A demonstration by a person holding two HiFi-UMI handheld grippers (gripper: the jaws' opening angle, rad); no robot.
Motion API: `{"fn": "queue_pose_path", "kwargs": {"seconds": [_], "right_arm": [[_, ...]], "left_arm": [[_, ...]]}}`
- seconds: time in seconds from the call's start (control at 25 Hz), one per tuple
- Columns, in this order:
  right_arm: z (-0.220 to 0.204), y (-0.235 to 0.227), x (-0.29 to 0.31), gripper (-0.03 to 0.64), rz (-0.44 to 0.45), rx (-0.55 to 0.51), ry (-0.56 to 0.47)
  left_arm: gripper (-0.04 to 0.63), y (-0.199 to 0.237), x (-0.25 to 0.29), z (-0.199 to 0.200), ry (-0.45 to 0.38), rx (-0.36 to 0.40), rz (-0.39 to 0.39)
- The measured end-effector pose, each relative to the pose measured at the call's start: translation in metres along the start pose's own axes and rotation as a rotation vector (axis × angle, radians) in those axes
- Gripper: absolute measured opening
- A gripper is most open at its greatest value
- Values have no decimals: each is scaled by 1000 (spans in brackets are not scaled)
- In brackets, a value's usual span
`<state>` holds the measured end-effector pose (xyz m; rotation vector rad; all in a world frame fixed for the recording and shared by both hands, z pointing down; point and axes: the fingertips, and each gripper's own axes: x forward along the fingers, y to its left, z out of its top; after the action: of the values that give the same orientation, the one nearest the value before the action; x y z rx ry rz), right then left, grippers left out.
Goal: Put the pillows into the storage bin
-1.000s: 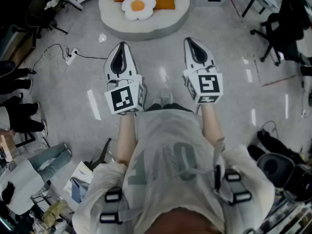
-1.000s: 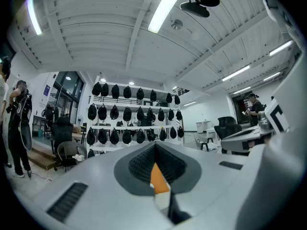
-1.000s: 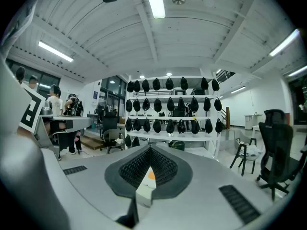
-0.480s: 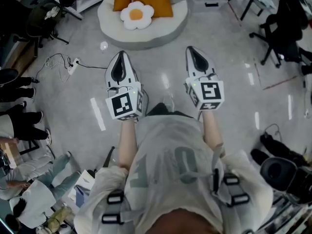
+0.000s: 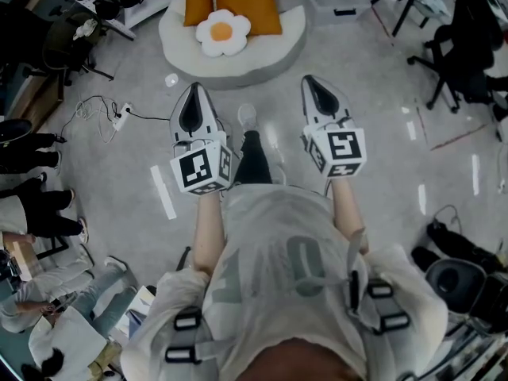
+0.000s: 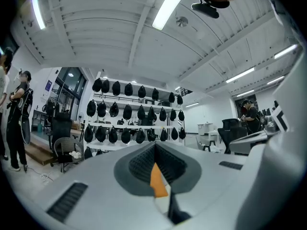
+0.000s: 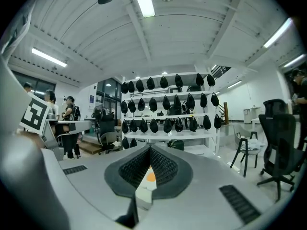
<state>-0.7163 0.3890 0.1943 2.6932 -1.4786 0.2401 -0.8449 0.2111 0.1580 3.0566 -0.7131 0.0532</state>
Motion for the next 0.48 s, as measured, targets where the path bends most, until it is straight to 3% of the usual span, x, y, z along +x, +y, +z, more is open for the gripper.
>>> {"fn": "queue_pose_path", "kwargs": {"seconds": [0.48], "right_arm": [[27, -38, 107, 8, -30, 2, -24]], "left_arm": [[6, 36, 120, 6, -18, -6, -13]]}}
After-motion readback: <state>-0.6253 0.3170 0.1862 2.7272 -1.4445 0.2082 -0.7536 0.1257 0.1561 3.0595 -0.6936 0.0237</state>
